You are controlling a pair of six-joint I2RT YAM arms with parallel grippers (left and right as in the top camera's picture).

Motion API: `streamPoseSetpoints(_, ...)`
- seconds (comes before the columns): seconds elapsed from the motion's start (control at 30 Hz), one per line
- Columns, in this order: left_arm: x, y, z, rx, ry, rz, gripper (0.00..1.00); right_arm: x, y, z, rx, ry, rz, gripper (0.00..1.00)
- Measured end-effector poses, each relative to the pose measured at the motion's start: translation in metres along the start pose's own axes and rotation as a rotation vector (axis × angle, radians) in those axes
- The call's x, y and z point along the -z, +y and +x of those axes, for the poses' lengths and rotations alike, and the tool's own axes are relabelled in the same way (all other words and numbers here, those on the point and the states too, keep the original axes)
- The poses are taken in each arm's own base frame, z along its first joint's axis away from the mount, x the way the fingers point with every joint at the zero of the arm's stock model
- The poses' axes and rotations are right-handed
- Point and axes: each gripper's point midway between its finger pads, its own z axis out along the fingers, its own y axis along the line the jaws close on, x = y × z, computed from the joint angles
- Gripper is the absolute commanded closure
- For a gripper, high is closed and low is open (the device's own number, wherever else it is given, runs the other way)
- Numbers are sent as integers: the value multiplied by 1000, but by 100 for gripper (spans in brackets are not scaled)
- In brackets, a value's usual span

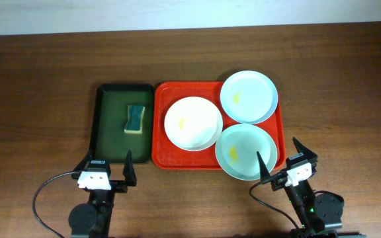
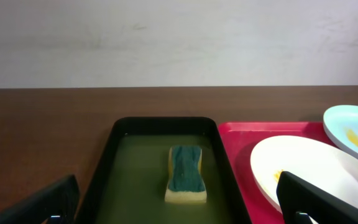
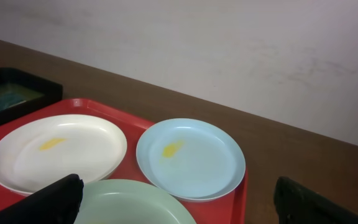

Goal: Clean dirty plates on tray and stack at the side

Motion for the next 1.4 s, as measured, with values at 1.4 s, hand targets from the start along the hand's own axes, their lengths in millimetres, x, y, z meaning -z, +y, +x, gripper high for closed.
streamPoseSetpoints(1.4,-43,-25,-192,117,879,38,1,0,0,0,0,0,0,2)
